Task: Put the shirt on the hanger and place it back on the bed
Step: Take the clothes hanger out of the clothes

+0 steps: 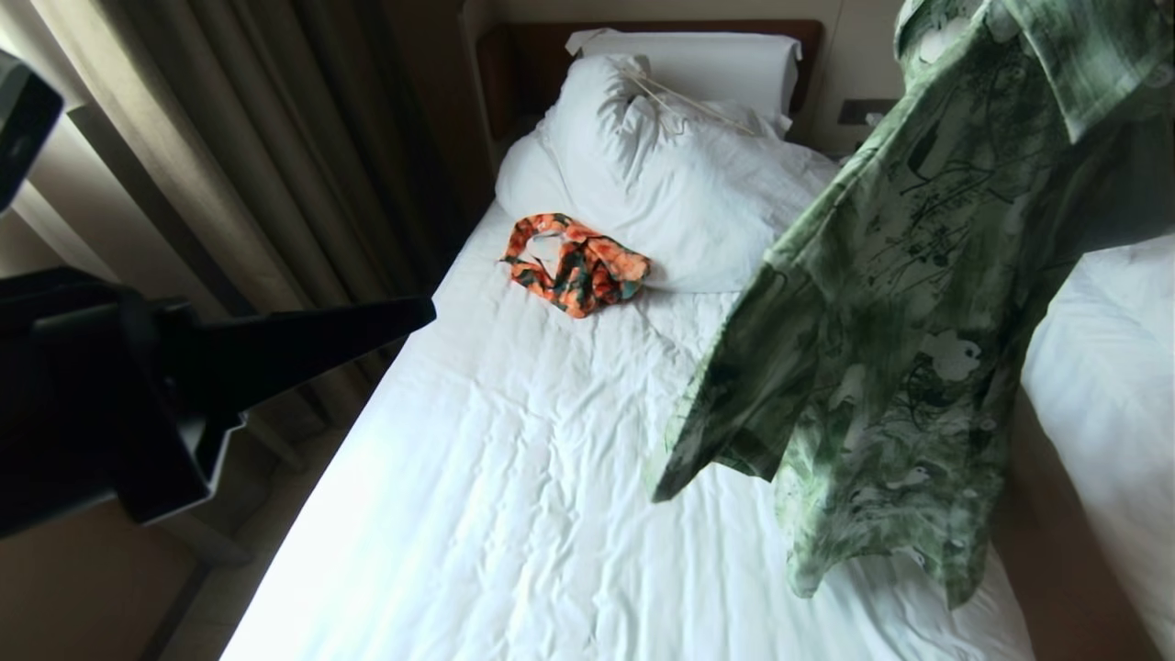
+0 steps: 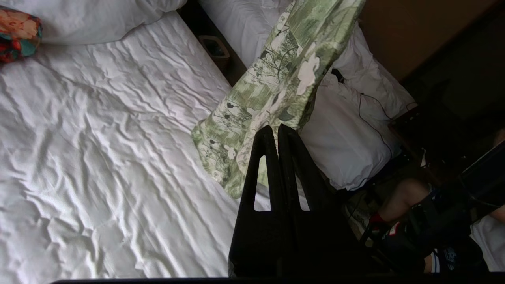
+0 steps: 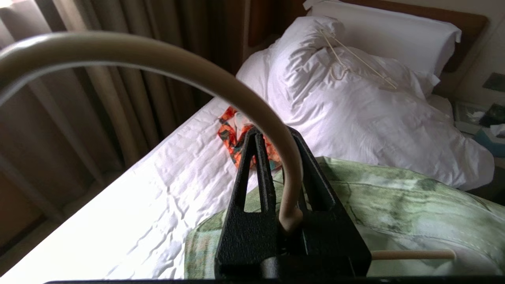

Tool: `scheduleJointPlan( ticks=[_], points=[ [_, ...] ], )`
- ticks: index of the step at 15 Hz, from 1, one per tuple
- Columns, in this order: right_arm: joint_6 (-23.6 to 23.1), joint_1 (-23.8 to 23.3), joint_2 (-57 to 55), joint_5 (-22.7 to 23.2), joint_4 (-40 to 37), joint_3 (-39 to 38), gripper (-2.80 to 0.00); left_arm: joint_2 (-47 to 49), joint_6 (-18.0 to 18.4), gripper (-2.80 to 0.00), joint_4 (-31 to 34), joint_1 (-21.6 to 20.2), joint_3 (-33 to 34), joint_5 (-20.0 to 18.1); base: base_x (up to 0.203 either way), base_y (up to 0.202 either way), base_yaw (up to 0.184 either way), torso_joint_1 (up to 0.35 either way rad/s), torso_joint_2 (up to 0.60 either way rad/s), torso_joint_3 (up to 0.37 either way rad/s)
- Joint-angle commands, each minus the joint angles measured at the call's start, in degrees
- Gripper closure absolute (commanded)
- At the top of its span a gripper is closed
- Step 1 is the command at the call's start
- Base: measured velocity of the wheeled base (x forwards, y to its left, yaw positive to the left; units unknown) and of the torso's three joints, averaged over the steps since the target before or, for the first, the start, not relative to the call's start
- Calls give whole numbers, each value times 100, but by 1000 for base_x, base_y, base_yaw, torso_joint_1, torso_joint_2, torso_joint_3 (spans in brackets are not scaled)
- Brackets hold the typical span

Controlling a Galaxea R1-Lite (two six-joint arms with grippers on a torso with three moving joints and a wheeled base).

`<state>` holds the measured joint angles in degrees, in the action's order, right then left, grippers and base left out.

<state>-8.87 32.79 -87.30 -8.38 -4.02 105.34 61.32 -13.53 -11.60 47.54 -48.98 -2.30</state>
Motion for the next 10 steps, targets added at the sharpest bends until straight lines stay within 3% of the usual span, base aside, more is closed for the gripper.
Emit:
scheduleJointPlan(
  ticks=[1,3,6,10],
  points=[
    [173,66,-379,-301,4,375,0,129,-9,0,-9,176,-50,2,0,0,0,0,0,0],
    [452,69,-604,-374,118,576,0,309,-10,0,-16,411,-120,74,0,0,0,0,0,0],
    [508,62,-1004,-565,729,608,0,742,-10,0,-65,726,-258,363,0,0,0,0,0,0],
    [481,25,-1177,-521,841,734,0,1312,-12,0,-236,714,-312,379,0,0,0,0,0,0]
  ],
)
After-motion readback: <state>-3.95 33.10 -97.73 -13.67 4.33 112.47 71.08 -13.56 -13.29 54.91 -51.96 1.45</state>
